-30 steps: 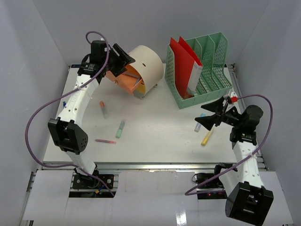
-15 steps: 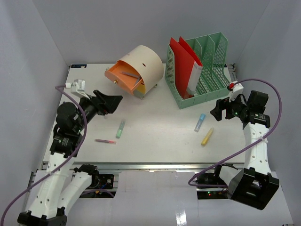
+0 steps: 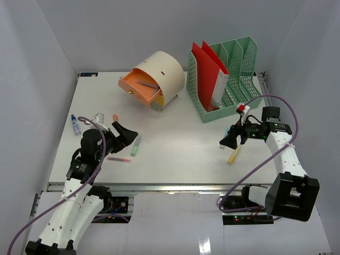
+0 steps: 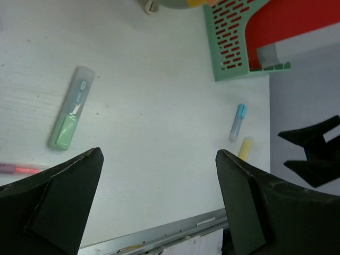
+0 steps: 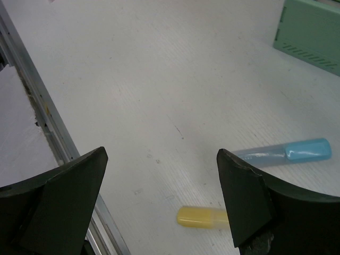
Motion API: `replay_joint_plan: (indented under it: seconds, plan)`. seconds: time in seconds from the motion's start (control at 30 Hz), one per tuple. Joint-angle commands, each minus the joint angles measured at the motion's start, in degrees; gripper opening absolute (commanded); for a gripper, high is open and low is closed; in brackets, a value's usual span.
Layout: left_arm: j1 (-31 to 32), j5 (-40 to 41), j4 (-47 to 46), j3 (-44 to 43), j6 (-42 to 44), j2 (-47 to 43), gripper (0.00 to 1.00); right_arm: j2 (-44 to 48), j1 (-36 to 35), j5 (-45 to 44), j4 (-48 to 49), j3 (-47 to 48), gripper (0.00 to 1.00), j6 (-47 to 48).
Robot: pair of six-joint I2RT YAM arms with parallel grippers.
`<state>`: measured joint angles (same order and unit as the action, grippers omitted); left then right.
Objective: Organize the desk
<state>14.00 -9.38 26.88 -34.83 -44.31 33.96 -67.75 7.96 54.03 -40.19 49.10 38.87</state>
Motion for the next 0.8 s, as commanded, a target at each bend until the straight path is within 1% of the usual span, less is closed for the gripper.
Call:
replay_joint_plan:
  seconds: [0.0,0.13,0.23,0.3,0.43,0.53,0.67,0.77]
  plan:
    - [-0.4,10.8,13.0,0.9,-18.9,5.5,0.98,2.2,-2.1,0.9,9.8,-4.1,0.90,-4.3]
    - [-0.6,11.3,17.6,0.8,-27.0,10.3,0.98,3.0,-2.1,-0.4,14.5,-7.5,0.90,-6.4]
    - [-0.8,13.5,19.0,1.5,-31.4,10.3,0.93,4.3,-2.1,-2.6,13.8,-6.7,0.90,-6.4]
    - [-1.2,14.9,20.2,1.8,-33.3,11.5,0.88,6.2,-2.1,-2.1,14.0,-7.3,0.90,-6.5]
    - [-1.7,15.1,19.6,0.9,-32.4,18.1,0.84,9.6,-2.1,-0.7,13.9,-8.2,0.90,-6.4]
    - [-2.7,15.1,19.4,-0.3,-31.4,23.6,0.82,11.6,-2.1,-1.0,13.9,-8.7,0.90,-6.2]
    - [-3.5,15.0,19.9,-1.6,-31.0,27.6,0.81,13.6,-2.1,-2.7,14.0,-9.0,0.90,-5.3]
    - [-4.1,16.9,21.1,-3.6,-29.7,30.3,0.79,14.9,-2.0,-3.8,14.3,-9.5,0.90,-4.7]
